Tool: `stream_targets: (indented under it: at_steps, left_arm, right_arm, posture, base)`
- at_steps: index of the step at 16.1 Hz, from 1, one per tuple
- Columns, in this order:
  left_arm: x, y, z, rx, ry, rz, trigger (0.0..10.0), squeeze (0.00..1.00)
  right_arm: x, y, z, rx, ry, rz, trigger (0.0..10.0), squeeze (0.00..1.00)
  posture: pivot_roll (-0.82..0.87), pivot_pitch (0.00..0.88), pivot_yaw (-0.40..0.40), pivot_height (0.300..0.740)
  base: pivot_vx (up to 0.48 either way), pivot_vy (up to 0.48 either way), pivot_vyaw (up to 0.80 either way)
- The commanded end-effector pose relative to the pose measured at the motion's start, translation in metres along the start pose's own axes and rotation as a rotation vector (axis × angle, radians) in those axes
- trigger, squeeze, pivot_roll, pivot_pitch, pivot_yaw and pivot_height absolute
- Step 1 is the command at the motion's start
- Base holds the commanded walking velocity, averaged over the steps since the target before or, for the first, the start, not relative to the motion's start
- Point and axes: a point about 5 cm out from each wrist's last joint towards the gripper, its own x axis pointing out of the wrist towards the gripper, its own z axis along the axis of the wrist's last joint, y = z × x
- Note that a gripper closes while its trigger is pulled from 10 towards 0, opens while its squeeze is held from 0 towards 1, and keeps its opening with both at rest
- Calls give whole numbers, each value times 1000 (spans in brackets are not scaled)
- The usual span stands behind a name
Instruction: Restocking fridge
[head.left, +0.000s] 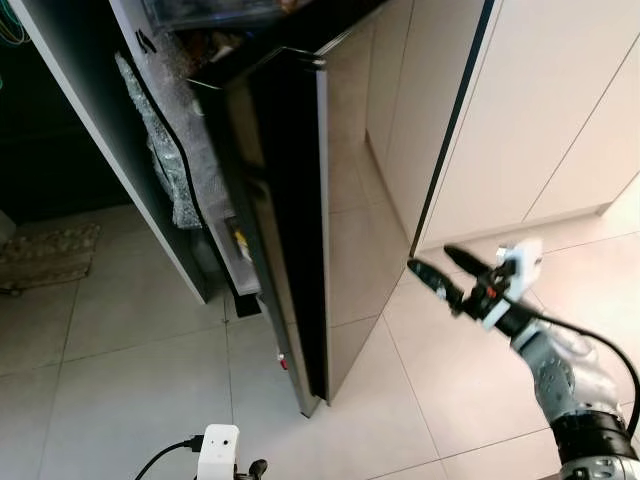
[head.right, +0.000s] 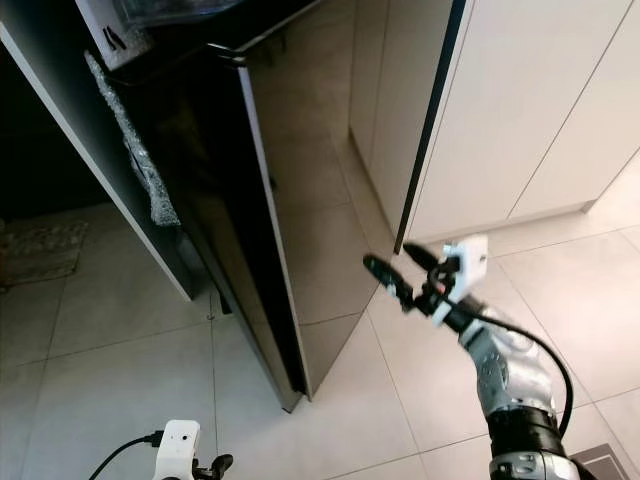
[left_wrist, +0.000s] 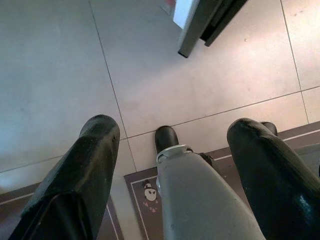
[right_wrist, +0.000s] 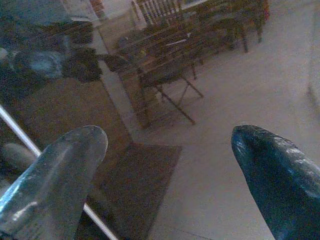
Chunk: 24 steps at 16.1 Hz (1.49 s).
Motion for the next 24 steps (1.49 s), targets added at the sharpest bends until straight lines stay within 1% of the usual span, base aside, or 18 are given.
stream_targets:
  at_steps: [1,2,3,4,5,6,7,8,9,10,11,12,13,15,17,18,20,24]
  left_arm:
    - [-3,2,-11,0,41,5,10000,0]
    - [-3,1,-11,0,38,8,10000,0]
    - [-3,1,-10,0,35,11,10000,0]
    - [-3,2,-10,-4,31,18,10000,0]
    - [-4,5,-11,-6,29,26,10000,0]
    - [-4,5,-12,-6,29,29,10000,0]
    - [-4,6,-12,-7,29,32,10000,0]
    - [-5,7,-13,-5,31,38,10000,0]
    - [-5,8,-13,-3,33,40,10000,0]
    - [-5,9,-13,-2,31,41,10000,0]
    - [-5,9,-13,-6,28,44,10000,0]
    - [-5,9,-13,-12,28,46,10000,0]
    - [-5,7,-14,-16,31,46,10000,0]
    - [-6,8,-15,-11,36,44,10000,0]
    - [-6,9,-15,-4,35,44,10000,0]
    - [-6,9,-15,4,35,44,10000,0]
    - [-6,10,-15,2,29,41,10000,0]
    - [-6,9,-15,13,41,37,10000,0]
  right_arm:
    - [0,-2,-8,-4,33,-37,10000,0]
    - [-6,-17,-28,25,108,-203,10000,0]
    - [-16,-27,-47,68,176,-345,10000,0]
    - [-33,-35,-71,114,276,-521,10000,0]
    - [-58,-34,-104,166,408,-681,10000,0]
    - [-67,-32,-116,187,447,-724,10000,0]
    - [-80,-27,-133,212,510,-776,10000,0]
    - [-106,-10,-166,277,621,-844,10000,0]
    - [-116,-2,-177,299,662,-863,10000,0]
    - [-132,12,-196,339,734,-891,10000,0]
    - [-145,23,-208,354,782,-925,10000,0]
    - [-151,28,-213,363,805,-937,10000,0]
    - [-162,39,-223,358,864,-942,10000,0]
    - [-164,43,-226,334,880,-929,10000,0]
    - [-160,41,-224,320,867,-930,10000,0]
    - [-154,39,-222,315,848,-918,10000,0]
    - [-149,37,-219,295,845,-902,10000,0]
    - [-146,39,-221,295,843,-881,10000,0]
  posture:
    - [-52,105,37,740]
    - [-42,106,34,740]
    - [-37,109,33,740]
    - [-37,109,33,740]
    - [-35,121,33,740]
    - [-35,121,33,740]
    - [-30,126,32,740]
    - [-25,141,35,740]
    - [-24,142,36,740]
    - [-23,150,36,740]
    - [-18,158,37,740]
    - [-18,158,37,740]
    - [-18,161,39,740]
    - [-14,162,40,740]
    - [-15,162,40,740]
    - [-12,158,40,740]
    - [-10,151,39,740]
    - [-10,134,38,740]
  base:
    - [0,0,0]
    - [0,0,0]
    - [0,0,0]
    - [0,0,0]
    - [0,0,0]
    - [0,0,0]
    - [0,0,0]
    - [0,0,0]
    - [0,0,0]
    - [0,0,0]
    - [0,0,0]
    - [0,0,0]
    - [0,0,0]
    - [0,0,350]
    - [0,0,800]
    - [0,0,800]
    - [0,0,800]
    - [0,0,800]
